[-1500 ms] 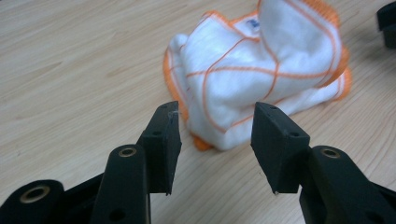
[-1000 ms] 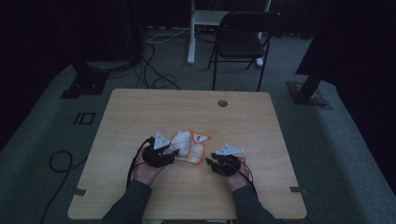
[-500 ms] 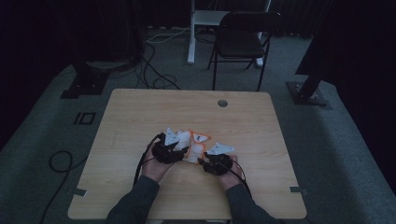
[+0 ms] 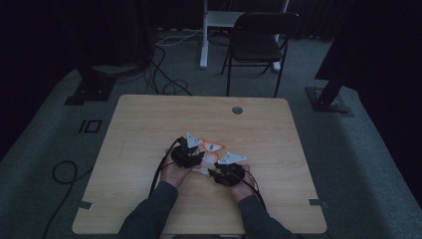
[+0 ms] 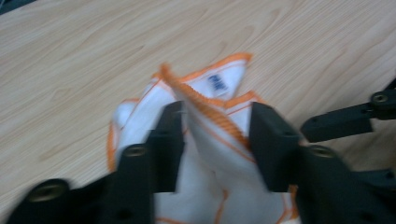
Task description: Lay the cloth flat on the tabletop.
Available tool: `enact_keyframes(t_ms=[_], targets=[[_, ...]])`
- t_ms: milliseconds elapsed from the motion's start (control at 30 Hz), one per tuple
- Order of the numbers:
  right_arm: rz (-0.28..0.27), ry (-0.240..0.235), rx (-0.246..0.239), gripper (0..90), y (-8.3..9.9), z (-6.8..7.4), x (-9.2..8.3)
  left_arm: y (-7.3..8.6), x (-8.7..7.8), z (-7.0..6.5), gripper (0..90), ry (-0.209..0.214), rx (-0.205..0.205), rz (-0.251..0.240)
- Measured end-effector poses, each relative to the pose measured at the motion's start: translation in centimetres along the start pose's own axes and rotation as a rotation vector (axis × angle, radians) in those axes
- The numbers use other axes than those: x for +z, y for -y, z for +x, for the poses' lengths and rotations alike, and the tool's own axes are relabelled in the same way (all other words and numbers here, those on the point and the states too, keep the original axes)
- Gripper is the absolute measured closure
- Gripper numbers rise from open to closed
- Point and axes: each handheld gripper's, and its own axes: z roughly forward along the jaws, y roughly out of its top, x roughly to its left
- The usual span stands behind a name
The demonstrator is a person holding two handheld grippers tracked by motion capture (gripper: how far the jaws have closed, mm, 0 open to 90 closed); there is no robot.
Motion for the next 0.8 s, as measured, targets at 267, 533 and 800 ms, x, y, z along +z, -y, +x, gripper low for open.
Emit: enact_keyframes(t_ms=[267,533,800], targets=[[0.032,-0.014,-0.039,85.4,0.3,0.2,0.0,1.0,-1.0,1.4,85.2,-0.042,-0.022,0.007],[0.039,0.007,-0.064,86.9,0.4,0.4,-0.6,2.6,-2.3,2.8,86.2,-0.096,-0.081,-0.021],[0.05,0.036,-0.061,87.1,0.8,-0.3,-1.6,4.8,-3.3,3.8,86.1,-0.138,-0.134,-0.027]])
